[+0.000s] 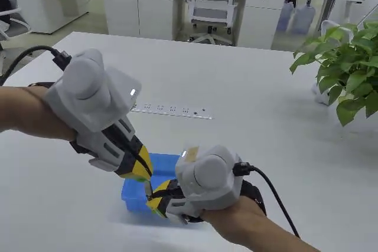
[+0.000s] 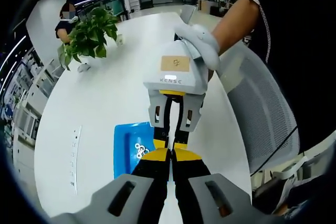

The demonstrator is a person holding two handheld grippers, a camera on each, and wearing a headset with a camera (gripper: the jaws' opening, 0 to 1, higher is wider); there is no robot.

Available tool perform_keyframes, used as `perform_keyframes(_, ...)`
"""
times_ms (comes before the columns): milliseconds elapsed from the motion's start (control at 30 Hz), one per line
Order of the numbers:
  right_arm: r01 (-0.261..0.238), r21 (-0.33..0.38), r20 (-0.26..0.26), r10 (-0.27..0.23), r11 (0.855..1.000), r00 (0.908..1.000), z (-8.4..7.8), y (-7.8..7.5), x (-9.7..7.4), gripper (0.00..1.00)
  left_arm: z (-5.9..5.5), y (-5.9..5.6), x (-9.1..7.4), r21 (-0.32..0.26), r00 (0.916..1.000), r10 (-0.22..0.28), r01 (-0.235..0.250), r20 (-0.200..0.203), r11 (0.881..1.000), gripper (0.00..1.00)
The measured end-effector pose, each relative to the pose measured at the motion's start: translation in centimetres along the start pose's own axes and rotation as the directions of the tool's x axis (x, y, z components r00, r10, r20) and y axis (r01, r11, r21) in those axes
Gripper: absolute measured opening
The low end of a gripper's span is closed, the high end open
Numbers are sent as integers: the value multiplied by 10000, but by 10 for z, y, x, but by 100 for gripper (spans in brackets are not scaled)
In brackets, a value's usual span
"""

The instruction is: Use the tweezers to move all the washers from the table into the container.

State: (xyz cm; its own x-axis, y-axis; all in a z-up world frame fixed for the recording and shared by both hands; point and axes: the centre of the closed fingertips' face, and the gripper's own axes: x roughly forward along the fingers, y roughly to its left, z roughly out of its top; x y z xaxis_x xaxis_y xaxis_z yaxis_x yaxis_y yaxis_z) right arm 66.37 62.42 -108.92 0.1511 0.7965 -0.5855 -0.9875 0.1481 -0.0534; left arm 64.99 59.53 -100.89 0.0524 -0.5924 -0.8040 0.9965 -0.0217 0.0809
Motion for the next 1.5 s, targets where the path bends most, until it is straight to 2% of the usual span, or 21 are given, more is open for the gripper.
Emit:
perform_keyframes(300,468,-32,52,-468,9989,9989,-2,-28,-12,8,13,24,5,397,9999,117,-118,40,9991,5)
perform_keyframes(600,678,-72,-162,-679,9977,9976,-16,-52,-16,9,20,43,20,579,9998,192,-197,96,9981,5)
perform_keyframes(1000,487,166,-275,-482,9987,9985,-32,-65,-1,9,6,58,39,369,9997,247,-245,-38,9990,5)
perform_keyframes(1300,284,475,-397,-265,9985,9989,-44,-69,14,9,-7,62,51,194,9995,276,-273,-177,9994,5)
perform_keyframes(1500,131,374,-669,-105,9992,9977,-54,-70,19,10,-13,63,60,152,9994,215,-211,-286,9997,5)
